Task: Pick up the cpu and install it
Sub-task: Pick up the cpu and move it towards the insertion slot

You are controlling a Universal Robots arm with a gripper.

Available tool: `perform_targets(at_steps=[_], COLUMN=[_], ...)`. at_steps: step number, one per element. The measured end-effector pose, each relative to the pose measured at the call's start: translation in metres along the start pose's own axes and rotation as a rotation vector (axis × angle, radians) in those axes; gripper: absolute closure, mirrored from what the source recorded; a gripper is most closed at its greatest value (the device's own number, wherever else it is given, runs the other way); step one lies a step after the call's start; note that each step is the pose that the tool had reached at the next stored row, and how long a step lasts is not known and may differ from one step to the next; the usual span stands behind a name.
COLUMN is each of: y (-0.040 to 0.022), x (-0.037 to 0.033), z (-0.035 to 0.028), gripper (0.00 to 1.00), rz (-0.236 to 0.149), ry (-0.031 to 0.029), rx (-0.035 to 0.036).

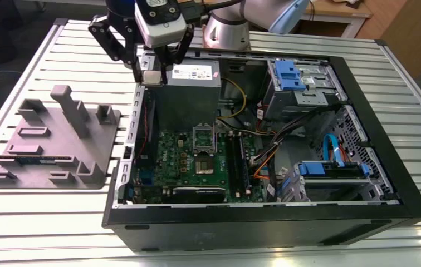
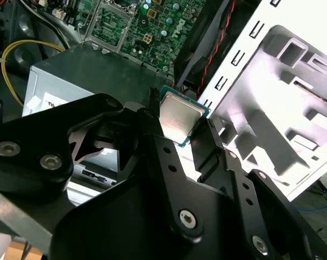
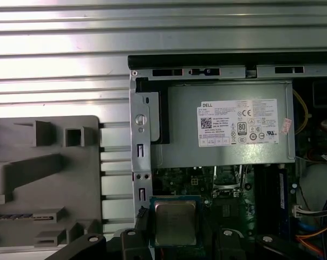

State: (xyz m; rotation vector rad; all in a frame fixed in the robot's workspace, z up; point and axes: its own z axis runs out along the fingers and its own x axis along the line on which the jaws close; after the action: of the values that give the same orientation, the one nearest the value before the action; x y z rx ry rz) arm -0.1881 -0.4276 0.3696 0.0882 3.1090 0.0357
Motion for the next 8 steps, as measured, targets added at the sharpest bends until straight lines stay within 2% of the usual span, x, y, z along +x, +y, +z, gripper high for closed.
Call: perform_targets(at_steps=[8], y=[0.0001], x=[-0.0021], z=[0.0001], gripper=[0.53], rz=[0.000], ry=[0.0000], rx=[0.0000])
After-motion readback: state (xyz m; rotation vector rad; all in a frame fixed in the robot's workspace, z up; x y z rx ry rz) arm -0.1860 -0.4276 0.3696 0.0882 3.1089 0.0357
